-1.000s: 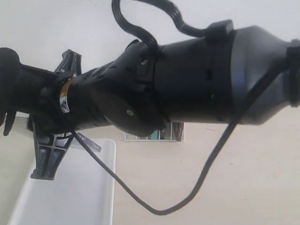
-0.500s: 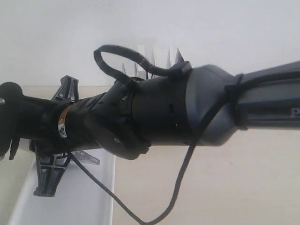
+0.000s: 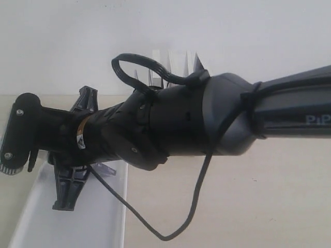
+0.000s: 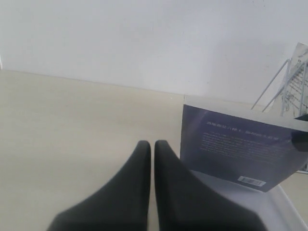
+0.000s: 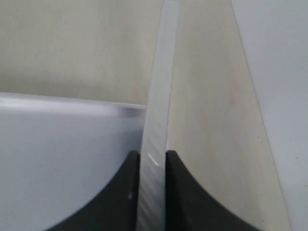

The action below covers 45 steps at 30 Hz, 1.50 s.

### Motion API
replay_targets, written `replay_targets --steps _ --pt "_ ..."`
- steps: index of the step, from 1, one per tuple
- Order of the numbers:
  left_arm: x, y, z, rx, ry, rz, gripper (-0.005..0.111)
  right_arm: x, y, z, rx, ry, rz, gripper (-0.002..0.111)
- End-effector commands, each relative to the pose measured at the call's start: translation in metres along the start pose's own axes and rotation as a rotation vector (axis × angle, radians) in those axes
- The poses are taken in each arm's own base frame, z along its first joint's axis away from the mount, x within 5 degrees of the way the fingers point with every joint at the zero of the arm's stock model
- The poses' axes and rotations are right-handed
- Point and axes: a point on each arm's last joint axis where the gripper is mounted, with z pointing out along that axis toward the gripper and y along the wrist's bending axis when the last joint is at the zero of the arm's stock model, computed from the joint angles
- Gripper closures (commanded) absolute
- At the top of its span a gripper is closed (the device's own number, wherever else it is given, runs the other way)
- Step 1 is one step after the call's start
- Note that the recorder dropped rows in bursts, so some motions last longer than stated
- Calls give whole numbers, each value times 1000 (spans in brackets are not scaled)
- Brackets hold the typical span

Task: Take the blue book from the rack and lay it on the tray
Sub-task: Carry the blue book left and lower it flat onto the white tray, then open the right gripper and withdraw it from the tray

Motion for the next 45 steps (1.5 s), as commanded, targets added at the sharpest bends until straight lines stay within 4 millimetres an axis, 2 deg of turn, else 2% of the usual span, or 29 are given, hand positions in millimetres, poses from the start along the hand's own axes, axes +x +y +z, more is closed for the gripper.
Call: replay_targets --steps 1,21,26,28,38,45 --pt "-2 0 0 -1 -8 -18 103 7 0 -1 -29 61 1 108" --pt "-2 0 0 -1 -8 -18 103 21 11 -4 -146 221 61 107" --pt "-2 0 0 -1 -8 -18 103 20 12 -4 -155 220 97 75" --pt "-2 0 0 -1 -8 -18 103 20 12 -4 -156 219 99 67" --pt "-2 0 0 -1 -8 -18 103 19 14 -6 -180 233 137 66" --pt "-2 0 0 -1 -8 -18 103 8 6 -25 -173 205 179 66"
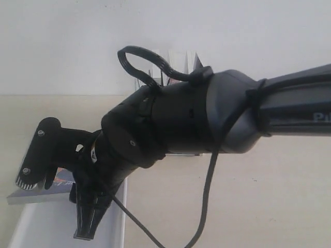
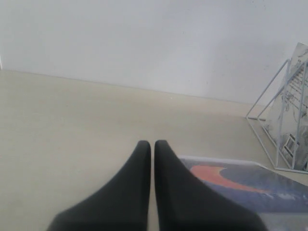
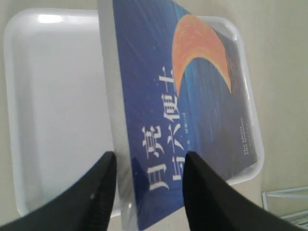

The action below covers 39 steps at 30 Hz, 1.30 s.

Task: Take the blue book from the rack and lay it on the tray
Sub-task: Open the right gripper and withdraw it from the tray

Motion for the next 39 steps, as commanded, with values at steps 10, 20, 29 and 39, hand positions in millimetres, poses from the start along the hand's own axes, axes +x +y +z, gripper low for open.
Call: replay_targets --steps 10,20,29,39 --pt "-2 0 0 -1 -8 -18 103 -18 -8 -69 25 -100 92 66" --pt "-2 0 0 -1 -8 -18 103 -20 -9 -163 61 -192 173 66" --pt "-2 0 0 -1 -8 -18 103 3 4 -257 63 -236 305 66" --pt "-2 0 0 -1 -8 -18 103 49 33 -331 7 -151 463 66"
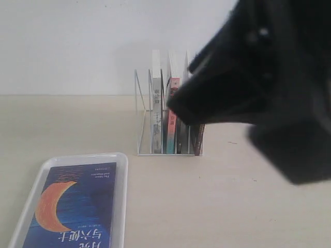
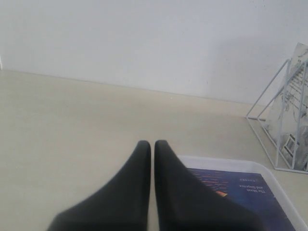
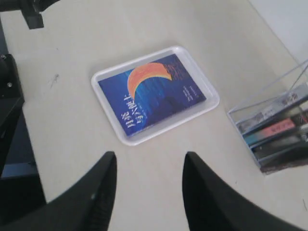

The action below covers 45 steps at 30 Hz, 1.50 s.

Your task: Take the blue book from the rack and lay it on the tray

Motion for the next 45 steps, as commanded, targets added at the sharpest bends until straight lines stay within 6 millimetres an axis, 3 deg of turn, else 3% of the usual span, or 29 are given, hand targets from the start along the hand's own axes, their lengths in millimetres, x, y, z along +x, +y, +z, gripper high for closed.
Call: replay_targets --steps 1,11,16,21,30,33,40,45 --pt "-2 0 0 -1 -8 -18 103 20 5 -35 -7 48 87 66" --pt "-2 0 0 -1 -8 -18 103 46 9 -99 31 -139 233 66" --pt "-2 0 0 -1 -8 -18 103 73 13 -108 43 -158 234 66" --pt "-2 0 0 -1 -8 -18 103 107 19 -83 37 -101 285 66" --pt "-2 0 0 -1 -8 -18 103 153 27 6 12 -167 445 66" --pt "-2 0 0 -1 -8 -18 103 166 31 27 -15 -179 481 66" --pt "-2 0 0 -1 -8 -18 103 189 39 47 -68 -108 605 66" --pt "-2 0 0 -1 -8 -18 103 189 39 50 -72 -139 635 67"
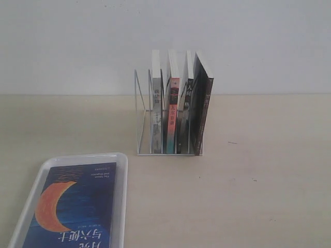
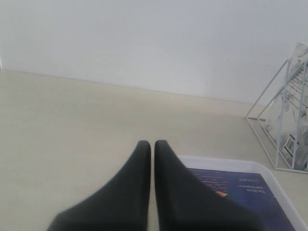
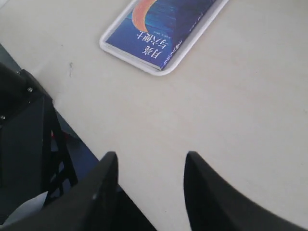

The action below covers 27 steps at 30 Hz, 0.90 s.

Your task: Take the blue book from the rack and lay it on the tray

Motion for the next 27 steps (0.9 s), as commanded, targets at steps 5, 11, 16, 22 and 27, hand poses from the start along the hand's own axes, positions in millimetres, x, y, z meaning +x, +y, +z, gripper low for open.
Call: replay_targets --steps 5,11,16,22,27 --pt "-2 0 0 -1 -8 -18 103 -11 3 1 -53 -154 19 106" --pt "-2 0 0 -1 -8 -18 103 -15 5 1 -86 -196 83 108" --pt "-2 0 0 -1 -8 -18 103 -15 5 1 -86 -196 83 108" --pt "-2 0 0 -1 -8 -18 103 -15 3 2 -48 -208 -81 108" --pt "-2 0 0 -1 -8 -18 103 -2 -20 -1 39 -354 -15 108"
